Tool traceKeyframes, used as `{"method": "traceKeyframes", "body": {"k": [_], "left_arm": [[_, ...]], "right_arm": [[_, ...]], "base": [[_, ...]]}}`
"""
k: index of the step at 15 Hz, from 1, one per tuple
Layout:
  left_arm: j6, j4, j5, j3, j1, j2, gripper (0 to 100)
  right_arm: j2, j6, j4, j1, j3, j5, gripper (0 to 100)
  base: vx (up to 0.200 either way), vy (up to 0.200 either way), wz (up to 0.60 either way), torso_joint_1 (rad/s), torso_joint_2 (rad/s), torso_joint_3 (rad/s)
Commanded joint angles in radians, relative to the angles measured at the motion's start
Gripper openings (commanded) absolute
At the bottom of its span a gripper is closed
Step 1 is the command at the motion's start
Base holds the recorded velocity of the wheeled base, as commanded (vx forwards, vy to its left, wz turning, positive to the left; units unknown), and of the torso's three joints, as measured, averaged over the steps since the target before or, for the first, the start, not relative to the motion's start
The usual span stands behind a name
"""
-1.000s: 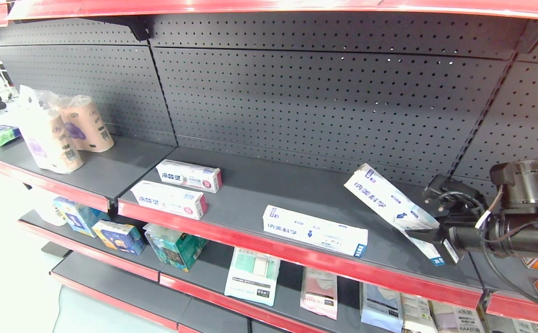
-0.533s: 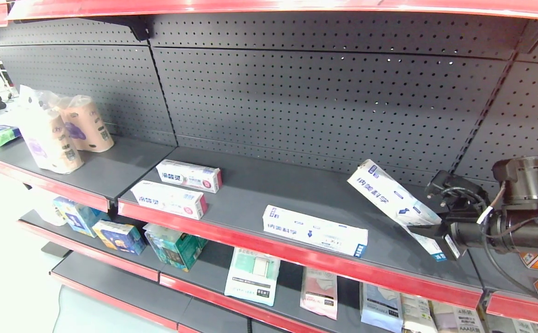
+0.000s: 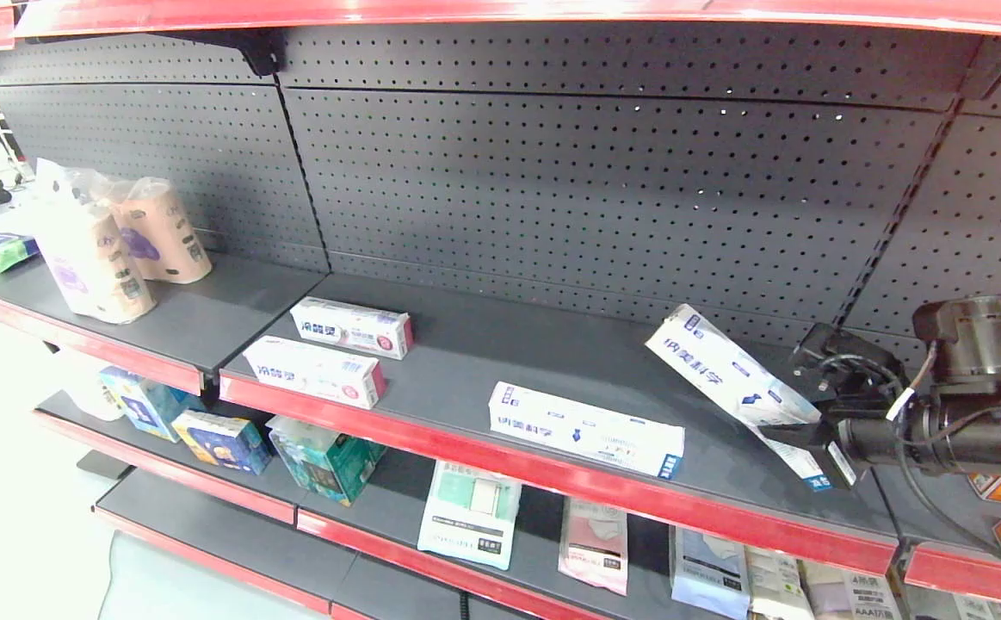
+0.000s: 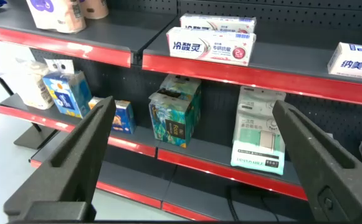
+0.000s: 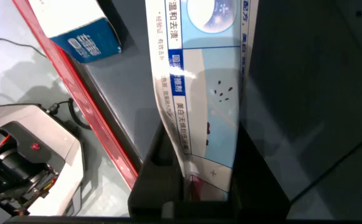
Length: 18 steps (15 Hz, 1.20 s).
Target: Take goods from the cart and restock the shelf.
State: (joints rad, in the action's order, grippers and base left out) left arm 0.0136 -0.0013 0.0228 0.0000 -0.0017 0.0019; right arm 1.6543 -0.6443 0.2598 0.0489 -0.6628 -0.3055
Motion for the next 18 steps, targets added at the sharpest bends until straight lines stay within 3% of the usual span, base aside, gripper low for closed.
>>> {"method": "traceKeyframes", "body": {"k": [1, 8, 18], "left_arm": [[0.0, 0.0, 0.0, 0.0, 0.0, 0.0, 100], [0.0, 0.0, 0.0, 0.0, 0.0, 0.0, 100], [0.0, 0.0, 0.0, 0.0, 0.0, 0.0, 100]], "right_arm": [[0.027, -0.014, 0.001, 0.032, -0.015, 0.002, 0], [0.18, -0.052, -0.001, 0.035, -0.179, 0.002, 0], [0.286, -0.061, -0.014, 0.152, -0.27, 0.055, 0]], "base": [[0.0, 0.0, 0.0, 0.0, 0.0, 0.0], [0.0, 0.0, 0.0, 0.0, 0.0, 0.0], [0.0, 0.0, 0.0, 0.0, 0.0, 0.0]]}}
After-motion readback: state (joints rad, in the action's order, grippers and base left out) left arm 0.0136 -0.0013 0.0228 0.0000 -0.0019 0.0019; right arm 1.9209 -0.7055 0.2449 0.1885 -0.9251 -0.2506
